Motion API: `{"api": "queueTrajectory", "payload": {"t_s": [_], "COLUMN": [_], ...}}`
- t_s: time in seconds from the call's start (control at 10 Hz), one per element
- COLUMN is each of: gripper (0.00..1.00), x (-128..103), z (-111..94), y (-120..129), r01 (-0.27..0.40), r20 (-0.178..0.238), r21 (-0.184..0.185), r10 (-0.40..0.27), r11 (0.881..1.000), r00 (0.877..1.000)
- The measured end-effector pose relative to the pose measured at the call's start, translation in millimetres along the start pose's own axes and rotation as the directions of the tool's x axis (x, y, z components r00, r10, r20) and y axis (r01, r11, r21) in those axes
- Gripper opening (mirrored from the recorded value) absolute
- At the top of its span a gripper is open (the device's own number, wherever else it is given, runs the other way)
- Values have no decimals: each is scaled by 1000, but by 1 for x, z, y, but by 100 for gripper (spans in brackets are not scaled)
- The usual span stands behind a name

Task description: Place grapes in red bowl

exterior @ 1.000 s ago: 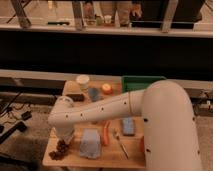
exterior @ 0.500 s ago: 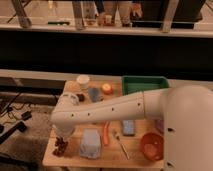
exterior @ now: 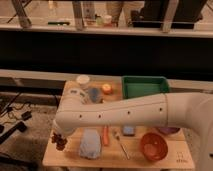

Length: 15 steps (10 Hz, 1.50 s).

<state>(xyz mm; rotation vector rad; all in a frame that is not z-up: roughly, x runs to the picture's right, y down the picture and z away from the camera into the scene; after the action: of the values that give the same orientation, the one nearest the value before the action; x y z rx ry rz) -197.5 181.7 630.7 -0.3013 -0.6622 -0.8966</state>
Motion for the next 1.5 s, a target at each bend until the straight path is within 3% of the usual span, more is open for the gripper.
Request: {"api": "queueTrajectory", "payload": {"t_s": [0.2,0.6,0.8,1.1,1.5], "gripper": [6,6,6,6,6], "x": [11,45,58,82,85], "z": [-26,-50,-55,-72,-74], "y": [11,48,61,94,98], "r01": [-29,-129,-170,-246,-255], "r20": [-24,-49,-61,-92,-95], "r21": [40,87,97,110,111], "r10": [30,133,176,256,266], "r11": [999,988,981,963,961], "r00": [999,990,983,962,959]}}
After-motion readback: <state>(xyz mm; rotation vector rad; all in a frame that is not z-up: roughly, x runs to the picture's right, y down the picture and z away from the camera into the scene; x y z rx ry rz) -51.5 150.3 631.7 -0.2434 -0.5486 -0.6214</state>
